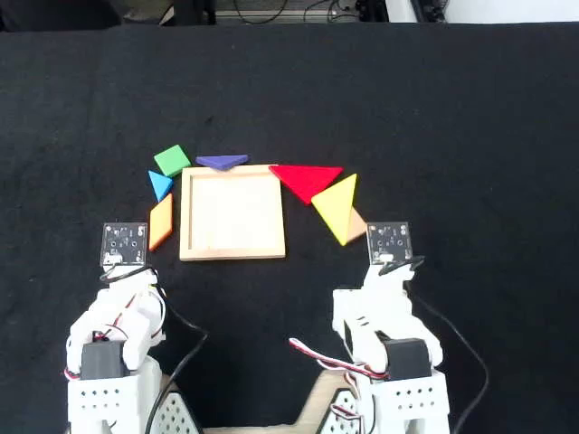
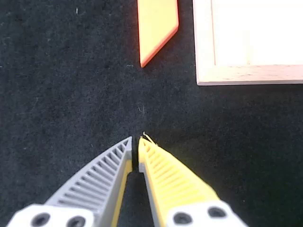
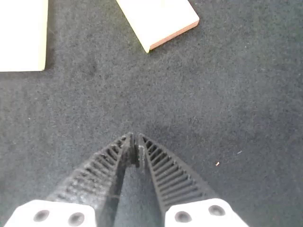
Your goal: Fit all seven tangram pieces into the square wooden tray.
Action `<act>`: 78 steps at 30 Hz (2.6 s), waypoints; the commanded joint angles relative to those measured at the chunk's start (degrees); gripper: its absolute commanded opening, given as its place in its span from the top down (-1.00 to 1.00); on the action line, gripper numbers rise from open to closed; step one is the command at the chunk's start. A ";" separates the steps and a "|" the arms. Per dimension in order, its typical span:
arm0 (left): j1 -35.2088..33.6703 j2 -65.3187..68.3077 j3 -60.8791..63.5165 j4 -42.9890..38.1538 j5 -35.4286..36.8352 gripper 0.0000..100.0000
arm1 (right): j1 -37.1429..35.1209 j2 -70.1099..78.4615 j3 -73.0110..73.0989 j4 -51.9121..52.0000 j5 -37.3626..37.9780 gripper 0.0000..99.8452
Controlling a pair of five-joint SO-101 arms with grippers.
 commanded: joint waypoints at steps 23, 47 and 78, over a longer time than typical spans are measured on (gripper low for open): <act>0.48 -0.18 0.66 0.70 0.53 0.94 | 0.53 -4.26 -0.04 0.18 -0.44 0.98; 0.48 -0.18 0.66 0.70 0.53 0.94 | 0.44 -4.35 -0.04 -0.26 -0.44 0.97; -8.75 -0.26 -5.93 -14.07 -3.87 0.94 | -0.62 -4.44 -2.68 -18.37 4.84 0.97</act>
